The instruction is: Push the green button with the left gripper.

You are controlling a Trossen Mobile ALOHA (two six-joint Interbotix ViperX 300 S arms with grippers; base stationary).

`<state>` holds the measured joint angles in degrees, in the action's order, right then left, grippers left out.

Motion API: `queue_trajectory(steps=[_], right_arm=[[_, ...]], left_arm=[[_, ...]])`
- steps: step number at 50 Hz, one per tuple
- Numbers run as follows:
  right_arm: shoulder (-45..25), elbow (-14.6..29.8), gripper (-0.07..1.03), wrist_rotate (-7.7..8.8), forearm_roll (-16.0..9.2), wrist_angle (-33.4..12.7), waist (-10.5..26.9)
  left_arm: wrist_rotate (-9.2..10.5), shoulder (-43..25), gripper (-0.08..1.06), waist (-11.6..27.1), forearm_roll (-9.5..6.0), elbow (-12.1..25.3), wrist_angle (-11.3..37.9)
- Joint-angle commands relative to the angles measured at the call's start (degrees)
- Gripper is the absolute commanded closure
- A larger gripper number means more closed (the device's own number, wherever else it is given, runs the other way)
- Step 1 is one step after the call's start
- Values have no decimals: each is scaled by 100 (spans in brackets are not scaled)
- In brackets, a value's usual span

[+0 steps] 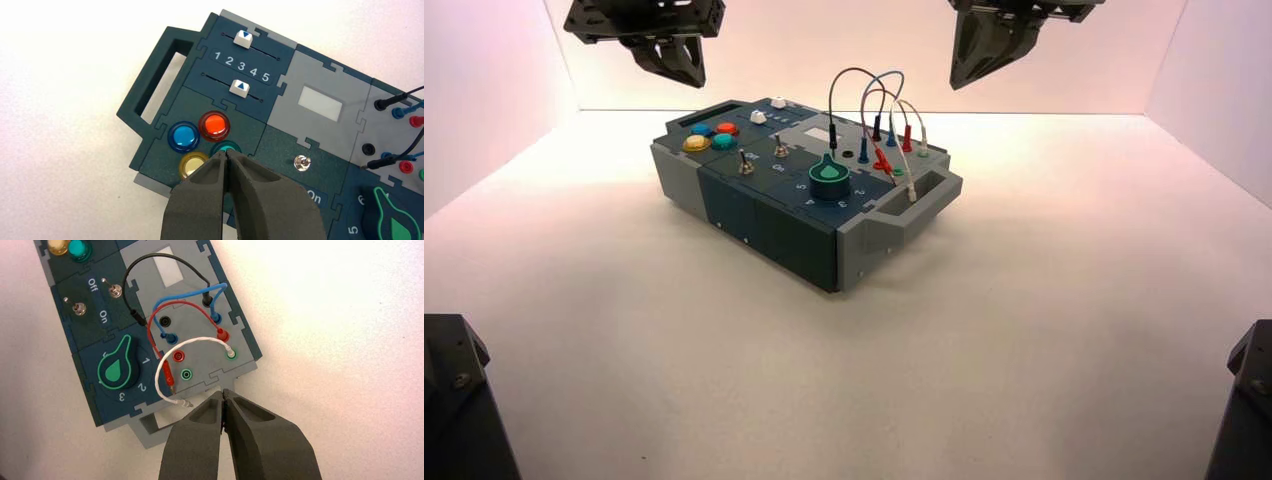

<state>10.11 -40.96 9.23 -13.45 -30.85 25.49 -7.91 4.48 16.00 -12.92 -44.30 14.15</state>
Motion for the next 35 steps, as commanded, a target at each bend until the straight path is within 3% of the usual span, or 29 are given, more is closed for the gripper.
queue_trajectory(steps=[1,35], right_arm=[[18,211,98,18,-9,18,-18],[-9,220,98,18,-9,35,-18]], left_arm=[[26,62,101,88,-62,105,-53],[255,97,101,229,-105,-281,-202]])
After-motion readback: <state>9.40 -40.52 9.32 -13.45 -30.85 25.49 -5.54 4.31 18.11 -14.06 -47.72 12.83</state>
